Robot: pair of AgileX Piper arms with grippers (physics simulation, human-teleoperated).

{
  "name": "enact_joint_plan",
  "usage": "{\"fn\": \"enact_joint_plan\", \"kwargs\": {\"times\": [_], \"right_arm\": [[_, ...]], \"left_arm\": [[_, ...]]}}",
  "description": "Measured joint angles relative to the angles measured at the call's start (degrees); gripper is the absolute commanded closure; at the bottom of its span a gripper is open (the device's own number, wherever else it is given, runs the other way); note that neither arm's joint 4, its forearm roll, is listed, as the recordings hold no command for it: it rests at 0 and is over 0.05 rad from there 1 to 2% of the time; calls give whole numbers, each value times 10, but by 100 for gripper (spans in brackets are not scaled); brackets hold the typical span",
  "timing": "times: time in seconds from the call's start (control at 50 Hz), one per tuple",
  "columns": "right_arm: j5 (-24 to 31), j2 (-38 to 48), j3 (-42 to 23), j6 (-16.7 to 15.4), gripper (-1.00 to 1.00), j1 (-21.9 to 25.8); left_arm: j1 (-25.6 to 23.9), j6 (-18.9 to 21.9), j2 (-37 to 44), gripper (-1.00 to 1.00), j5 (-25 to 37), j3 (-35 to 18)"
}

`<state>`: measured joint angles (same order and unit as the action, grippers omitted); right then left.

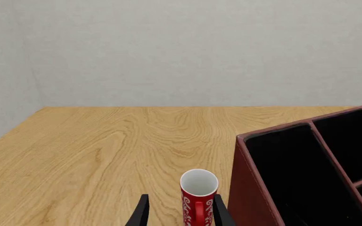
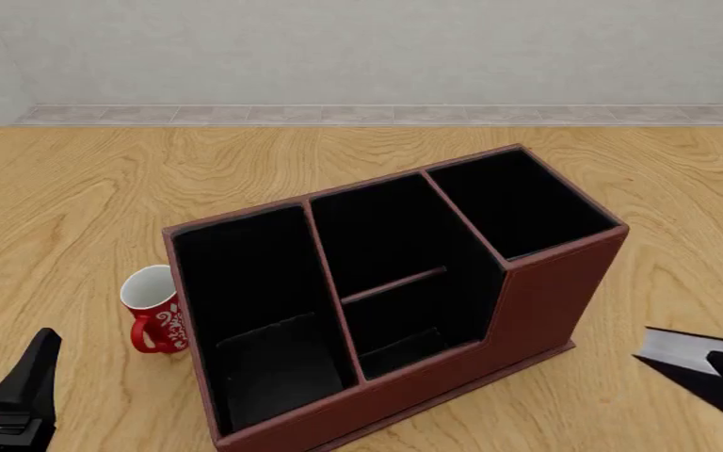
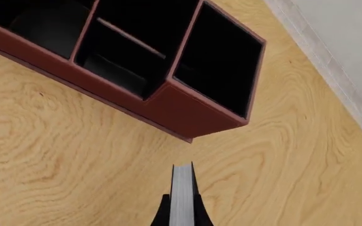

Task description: Pick up the book and place it in the right compartment of the caddy.

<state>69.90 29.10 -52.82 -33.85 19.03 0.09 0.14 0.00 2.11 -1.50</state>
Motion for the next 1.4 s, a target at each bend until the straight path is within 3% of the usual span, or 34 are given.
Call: {"fn": "enact_joint_plan", "kwargs": {"times": [0.3,0.46,0.7,1.06,1.4], "right_arm": [[0,35,-78,-4,100,10],[-2,60,-99,72,100,6],[-4,74,-110,115,100,3],[-4,80,-116,131,100,3],[0,80,-133,126,100,-6]], "left_arm": [[2,-1,0,-100,0,-2],[7,-1,0,-100,-7,1],[10,-1,1,-100,-11,3],[10,-1,1,-100,-12,3],[10,-1,2,-100,-12,2]]}}
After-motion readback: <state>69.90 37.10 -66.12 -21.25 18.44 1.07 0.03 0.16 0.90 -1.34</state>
